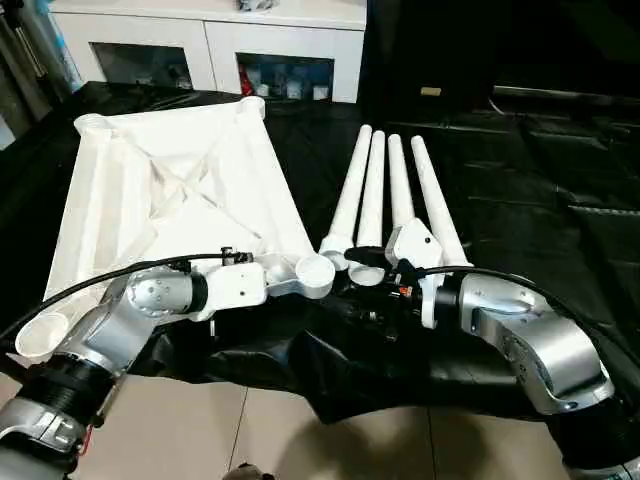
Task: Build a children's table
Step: Move table base
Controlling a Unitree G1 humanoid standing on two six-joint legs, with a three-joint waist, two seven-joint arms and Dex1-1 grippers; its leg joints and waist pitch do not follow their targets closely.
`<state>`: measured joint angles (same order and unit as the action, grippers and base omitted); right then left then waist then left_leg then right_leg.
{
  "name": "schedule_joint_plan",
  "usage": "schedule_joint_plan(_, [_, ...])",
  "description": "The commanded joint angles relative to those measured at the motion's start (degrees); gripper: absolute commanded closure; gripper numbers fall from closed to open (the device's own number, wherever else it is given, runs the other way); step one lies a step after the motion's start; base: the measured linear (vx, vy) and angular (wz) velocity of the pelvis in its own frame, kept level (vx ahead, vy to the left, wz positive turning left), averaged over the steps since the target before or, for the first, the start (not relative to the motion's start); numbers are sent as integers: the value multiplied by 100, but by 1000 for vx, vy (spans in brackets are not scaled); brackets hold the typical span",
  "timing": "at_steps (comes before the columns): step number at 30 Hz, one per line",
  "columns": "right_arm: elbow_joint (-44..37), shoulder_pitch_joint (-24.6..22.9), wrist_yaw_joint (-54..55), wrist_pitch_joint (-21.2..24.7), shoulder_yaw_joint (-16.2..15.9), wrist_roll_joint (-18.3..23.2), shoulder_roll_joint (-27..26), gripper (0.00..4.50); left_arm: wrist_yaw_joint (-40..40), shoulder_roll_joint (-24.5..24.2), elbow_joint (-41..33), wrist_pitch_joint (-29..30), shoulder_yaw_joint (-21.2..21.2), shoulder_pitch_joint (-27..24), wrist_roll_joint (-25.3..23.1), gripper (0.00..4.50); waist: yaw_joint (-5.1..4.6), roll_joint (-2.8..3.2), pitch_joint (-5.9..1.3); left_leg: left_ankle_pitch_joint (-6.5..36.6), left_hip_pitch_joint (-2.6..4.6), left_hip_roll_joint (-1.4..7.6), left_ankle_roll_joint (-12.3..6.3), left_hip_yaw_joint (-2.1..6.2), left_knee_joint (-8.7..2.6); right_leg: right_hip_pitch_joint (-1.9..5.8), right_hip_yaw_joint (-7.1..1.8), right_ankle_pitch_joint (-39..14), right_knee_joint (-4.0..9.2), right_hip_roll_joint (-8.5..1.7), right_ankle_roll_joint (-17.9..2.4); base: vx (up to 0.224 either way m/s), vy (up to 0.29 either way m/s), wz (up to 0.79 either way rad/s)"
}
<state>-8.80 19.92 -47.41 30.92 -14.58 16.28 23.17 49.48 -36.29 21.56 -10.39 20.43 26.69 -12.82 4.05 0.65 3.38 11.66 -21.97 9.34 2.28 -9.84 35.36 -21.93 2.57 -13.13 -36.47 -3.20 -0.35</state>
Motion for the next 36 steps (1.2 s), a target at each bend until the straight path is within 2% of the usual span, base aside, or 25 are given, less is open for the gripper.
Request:
schedule_joint_plan(1, [-133,-50,10,56,79,81,32,0,-190,-81,-162,-110,-331,-103,207,322,23,85,-425,528,130,412,-52,172,-427,287,-289,939,260,-544,-1638,0,0,0])
schedule_joint_plan(3, [-137,-48,13,66,81,86,25,0,-218,-156,-254,-178,-387,-197,223,322,16,93,-413,609,132,410,-42,168,-432,273,-289,778,278,-538,-1625,0,0,0])
schedule_joint_plan(4, [-147,-50,22,85,85,92,15,0,-222,-258,-339,-188,-400,-304,182,322,6,35,-392,738,135,410,-29,158,-446,268,-304,456,308,-538,-1567,0,0,0])
schedule_joint_plan(6, [-155,-49,34,106,89,100,3,0,-243,-362,-437,-140,-423,-429,135,322,-3,66,-382,808,139,414,10,164,-454,248,-307,206,315,-537,-1507,0,0,0])
schedule_joint_plan(8, [-163,-51,65,133,122,134,-22,0,-240,-527,-658,28,-527,-716,119,322,-20,21,-362,920,140,419,53,161,-470,238,-321,-104,337,-548,-1456,0,0,0])
schedule_joint_plan(9, [-171,-56,89,146,147,148,-34,0,-73,-570,-838,219,-611,-876,298,322,-28,-5,-345,960,135,418,53,157,-482,228,-321,-235,355,-541,-1428,0,0,0])
schedule_joint_plan(10, [-179,-61,104,156,165,159,-38,0,50,-592,-963,355,-669,-979,433,322,-23,23,-344,1031,162,423,93,154,-485,202,-327,-445,362,-551,-1411,0,0,0])
schedule_joint_plan(11, [-191,-70,125,163,192,173,-46,0,90,-576,-1093,474,-756,-1084,560,322,-33,20,-335,1124,167,419,130,150,-494,184,-326,-625,371,-535,-1405,0,0,0])
schedule_joint_plan(12, [-194,-74,140,161,203,174,-52,0,69,-552,-1136,519,-804,-1122,612,322,-31,26,-335,1139,168,414,133,152,-491,179,-328,-654,383,-537,-1396,0,0,0])
schedule_joint_plan(14, [-205,-122,352,137,317,110,-93,0,-271,-241,-1510,971,-1219,-1388,1070,322,-39,15,-333,1110,165,414,146,143,-491,171,-331,-597,378,-528,-1405,0,0,0])
schedule_joint_plan(16, [-211,-165,442,122,350,52,-86,0,-382,-92,-1785,1246,-1392,-1540,1361,322,-16,14,-341,1049,169,407,141,127,-480,167,-329,-470,371,-519,-1427,0,0,0])
schedule_joint_plan(17, [-231,-258,446,146,312,-30,15,0,-416,-6,-2139,1546,-1423,-1771,1623,322,-15,-38,-340,989,139,404,106,131,-489,198,-325,-462,369,-520,-1392,0,0,0])
schedule_joint_plan(18, [-219,-325,433,142,234,-129,109,0,-407,12,-2338,1653,-1361,-1949,1700,322,-5,-19,-347,965,145,417,103,135,-485,197,-328,-418,355,-530,-1388,0,0,0])
schedule_joint_plan(19, [-212,-345,428,140,206,-162,138,0,-400,14,-2390,1670,-1333,-2003,1712,322,-22,-31,-329,960,123,406,65,138,-495,198,-326,-441,379,-512,-1339,0,0,0])
schedule_joint_plan(21, [-148,-404,384,115,122,-222,210,0,-332,47,-2568,1742,-1192,-2191,1704,322,-40,-64,-322,1058,130,394,30,127,-495,195,-336,-634,412,-506,-1256,0,0,0])
schedule_joint_plan(23, [-35,-333,228,47,-68,-301,297,0,-72,139,-2661,1901,-1019,-2284,1741,322,-56,-68,-315,1113,141,391,12,127,-491,179,-344,-889,445,-509,-1184,0,0,0])
schedule_joint_plan(24, [60,-246,70,-35,-271,-419,397,0,62,166,-2630,1986,-837,-2294,1635,322,-53,-61,-309,1140,144,397,23,131,-496,175,-345,-979,453,-520,-1177,0,0,0])
schedule_joint_plan(26, [165,-172,-17,-133,-388,-537,475,0,85,161,-2545,2021,-700,-2241,1487,322,-67,-64,-300,1235,147,399,50,136,-496,170,-359,-1170,469,-517,-1107,0,0,0])
schedule_joint_plan(29, [427,-49,-13,-373,-569,-846,533,0,22,114,-2385,1993,-487,-2181,1268,322,-88,-75,-314,1124,141,393,50,134,-485,173,-354,-1011,460,-504,-1106,0,0,0])
schedule_joint_plan(30, [705,53,162,-480,-586,-1020,437,0,-43,144,-2217,1942,-402,-2119,1155,322,-92,-37,-312,1105,135,389,58,137,-480,169,-357,-986,456,-504,-1120,0,0,0])
schedule_joint_plan(31, [947,141,332,-552,-589,-1139,352,0,-7,140,-2166,1971,-351,-2106,1123,322,-109,-48,-314,1109,141,380,63,129,-481,159,-352,-979,463,-492,-1136,0,0,0])
schedule_joint_plan(34, [1264,256,499,-707,-646,-1309,279,0,134,91,-2195,2058,-302,-2140,1142,322,-134,-38,-344,1012,142,380,85,137,-468,186,-336,-652,420,-485,-1276,0,0,0])
schedule_joint_plan(36, [1480,287,499,-903,-819,-1462,316,0,418,-77,-2421,2175,-273,-2295,1278,322,-142,-44,-345,902,132,380,27,127,-461,206,-339,-415,404,-486,-1332,0,0,0])
